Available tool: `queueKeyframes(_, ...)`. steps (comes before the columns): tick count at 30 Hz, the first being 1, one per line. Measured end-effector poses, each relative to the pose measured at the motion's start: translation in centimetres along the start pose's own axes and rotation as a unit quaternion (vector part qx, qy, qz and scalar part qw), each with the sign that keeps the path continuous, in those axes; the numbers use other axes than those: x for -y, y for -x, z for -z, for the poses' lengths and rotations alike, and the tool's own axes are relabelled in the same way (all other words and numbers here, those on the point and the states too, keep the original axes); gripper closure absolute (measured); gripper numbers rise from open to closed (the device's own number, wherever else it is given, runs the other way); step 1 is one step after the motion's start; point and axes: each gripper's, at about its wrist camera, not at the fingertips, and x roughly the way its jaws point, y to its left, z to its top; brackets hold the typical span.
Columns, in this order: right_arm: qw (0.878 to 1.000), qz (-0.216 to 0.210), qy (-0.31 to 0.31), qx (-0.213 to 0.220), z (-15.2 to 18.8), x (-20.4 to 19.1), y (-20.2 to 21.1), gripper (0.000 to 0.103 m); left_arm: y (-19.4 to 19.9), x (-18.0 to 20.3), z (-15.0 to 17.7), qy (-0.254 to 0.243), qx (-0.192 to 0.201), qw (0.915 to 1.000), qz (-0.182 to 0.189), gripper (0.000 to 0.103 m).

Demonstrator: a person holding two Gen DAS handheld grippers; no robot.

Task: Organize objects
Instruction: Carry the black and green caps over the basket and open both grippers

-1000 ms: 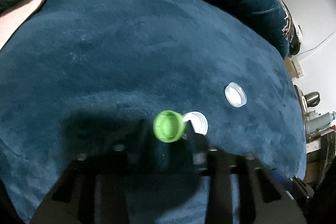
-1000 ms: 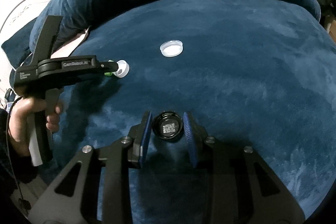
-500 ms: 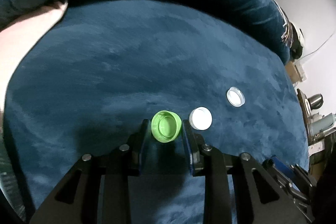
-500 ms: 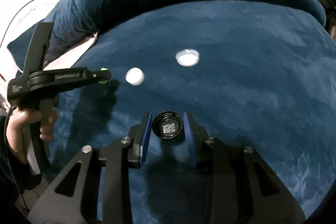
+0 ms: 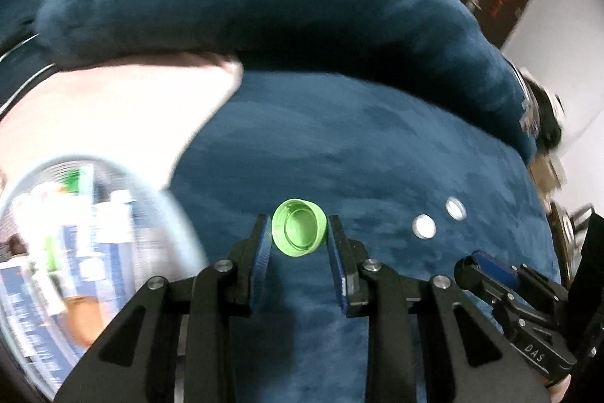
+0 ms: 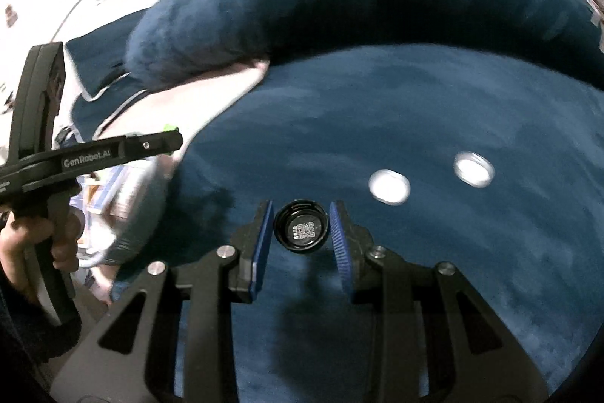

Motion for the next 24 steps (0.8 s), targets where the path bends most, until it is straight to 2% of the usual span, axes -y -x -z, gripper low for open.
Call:
queueKeyframes(5, 0.998, -0.046, 0.037, -0.001, -1.9, -5.5, -1.6, 0.071, 3.7, -7.1, -0.7, 0.066, 0.028, 0.9969, -0.033, 0.073)
queueKeyframes(10, 0.993, -0.094, 0.073, -0.002, -3.3, -12.7, -3.5, 0.071, 6.3, -13.3, -0.5, 0.125, 0.042, 0.9884, -0.075, 0.073)
queueKeyframes(15, 0.987, -0.135, 0.087, -0.010, -4.4, -18.6, -5.6, 0.071, 8.1, -16.4, -0.3, 0.141, 0.057, 0.9827, -0.106, 0.073)
queueKeyframes(19, 0.983, -0.175, 0.058, -0.015, -5.6, -20.7, -7.0, 0.069, 8.0, -17.1, 0.1, 0.152, 0.057, 0.9799, -0.115, 0.073)
queueKeyframes(20, 0.980, -0.195, 0.043, -0.023, -5.9, -20.8, -7.5, 0.067, 7.9, -17.1, 0.1, 0.151, 0.057, 0.9795, -0.120, 0.068)
queueKeyframes(21, 0.979, -0.200, 0.033, -0.032, -6.0, -20.8, -7.7, 0.063, 7.9, -17.1, 0.1, 0.150, 0.057, 0.9790, -0.126, 0.047)
queueKeyframes(22, 0.979, -0.198, 0.024, -0.035, -6.1, -20.8, -7.9, 0.050, 7.9, -17.0, -0.1, 0.149, 0.058, 0.9788, -0.129, 0.033)
queueKeyframes(23, 0.980, -0.195, 0.020, -0.032, -6.1, -20.7, -7.8, 0.038, 7.8, -16.9, 0.0, 0.149, 0.061, 0.9779, -0.134, 0.014)
queueKeyframes(24, 0.982, -0.188, 0.019, -0.023, -6.1, -20.6, -7.6, 0.036, 8.0, -16.8, 0.0, 0.150, 0.066, 0.9764, -0.141, 0.008)
